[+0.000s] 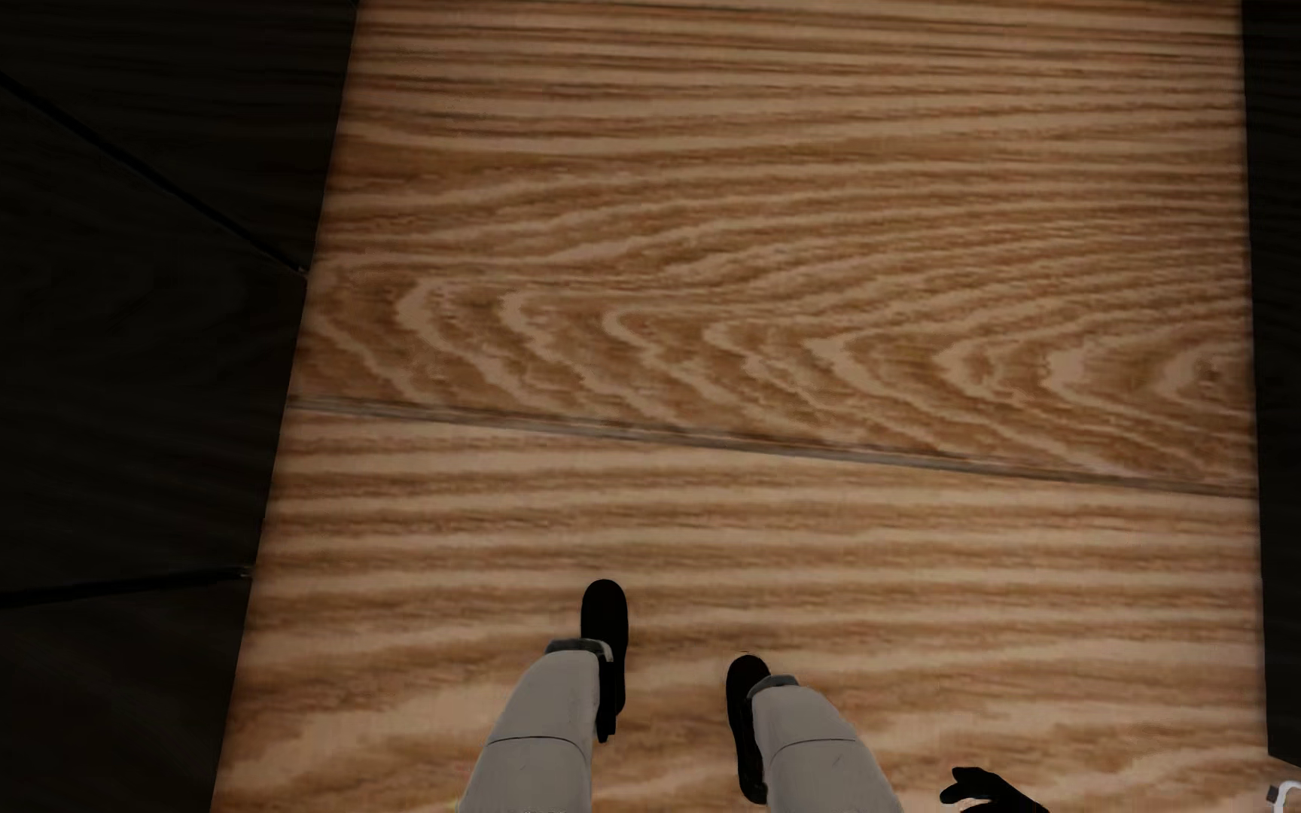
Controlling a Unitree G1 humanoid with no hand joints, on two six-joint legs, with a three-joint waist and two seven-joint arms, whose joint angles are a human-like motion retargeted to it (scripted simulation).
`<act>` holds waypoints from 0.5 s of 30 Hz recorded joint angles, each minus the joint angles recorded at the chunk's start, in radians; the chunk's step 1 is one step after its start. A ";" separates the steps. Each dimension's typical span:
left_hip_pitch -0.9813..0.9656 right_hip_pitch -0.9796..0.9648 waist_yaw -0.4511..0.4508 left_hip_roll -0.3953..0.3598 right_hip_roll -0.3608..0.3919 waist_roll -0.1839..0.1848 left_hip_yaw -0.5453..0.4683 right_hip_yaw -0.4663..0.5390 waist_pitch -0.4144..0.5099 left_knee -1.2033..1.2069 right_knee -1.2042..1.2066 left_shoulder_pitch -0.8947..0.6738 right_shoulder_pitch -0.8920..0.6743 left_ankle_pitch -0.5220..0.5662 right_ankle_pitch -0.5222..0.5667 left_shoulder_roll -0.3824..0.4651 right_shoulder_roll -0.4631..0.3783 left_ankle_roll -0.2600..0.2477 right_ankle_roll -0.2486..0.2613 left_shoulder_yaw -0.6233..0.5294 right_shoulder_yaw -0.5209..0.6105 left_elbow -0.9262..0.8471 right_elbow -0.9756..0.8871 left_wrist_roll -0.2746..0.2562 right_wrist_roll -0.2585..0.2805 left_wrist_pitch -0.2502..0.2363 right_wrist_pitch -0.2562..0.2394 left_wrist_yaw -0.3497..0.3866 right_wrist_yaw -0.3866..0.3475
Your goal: Reach down
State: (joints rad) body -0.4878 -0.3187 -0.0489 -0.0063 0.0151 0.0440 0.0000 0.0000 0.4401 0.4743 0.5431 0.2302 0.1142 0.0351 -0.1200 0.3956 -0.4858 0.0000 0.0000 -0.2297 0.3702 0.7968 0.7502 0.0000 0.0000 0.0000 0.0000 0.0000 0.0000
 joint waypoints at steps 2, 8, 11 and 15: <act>0.025 -0.005 0.018 0.006 0.017 -0.008 0.000 0.000 0.003 -0.026 0.001 -0.017 -0.022 0.022 0.019 0.016 0.008 0.000 0.000 -0.001 0.014 -0.001 -0.022 0.000 0.000 0.000 0.000 0.000 0.000; 0.023 -0.077 0.062 -0.003 0.033 -0.052 0.000 0.000 0.079 -0.055 -0.015 -0.291 -0.270 -0.010 0.090 0.104 0.013 0.000 0.000 -0.198 0.220 0.023 0.008 0.000 0.000 0.000 0.000 0.000 0.000; -0.087 -0.203 0.050 -0.019 -0.006 -0.063 0.000 0.000 0.080 -0.020 0.074 -0.597 -0.550 -0.001 0.068 0.126 0.033 0.000 0.000 -0.350 0.369 0.093 0.112 0.000 0.000 0.000 0.000 0.000 0.000; -0.277 -0.383 0.002 -0.031 -0.062 -0.068 0.000 0.000 0.080 0.085 0.227 -1.109 -1.069 0.028 0.045 0.158 0.060 0.000 0.000 -0.476 0.562 0.214 0.299 0.000 0.000 0.000 0.000 0.000 0.000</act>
State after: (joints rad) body -0.7652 -0.7022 -0.0465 -0.0370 -0.0466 -0.0238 0.0000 0.0000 0.5200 0.5598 0.7703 -0.8784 -0.9543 0.0633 -0.0746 0.5538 -0.4256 0.0000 0.0000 -0.7053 0.9322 1.0103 1.0488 0.0000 0.0000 0.0000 0.0000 0.0000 0.0000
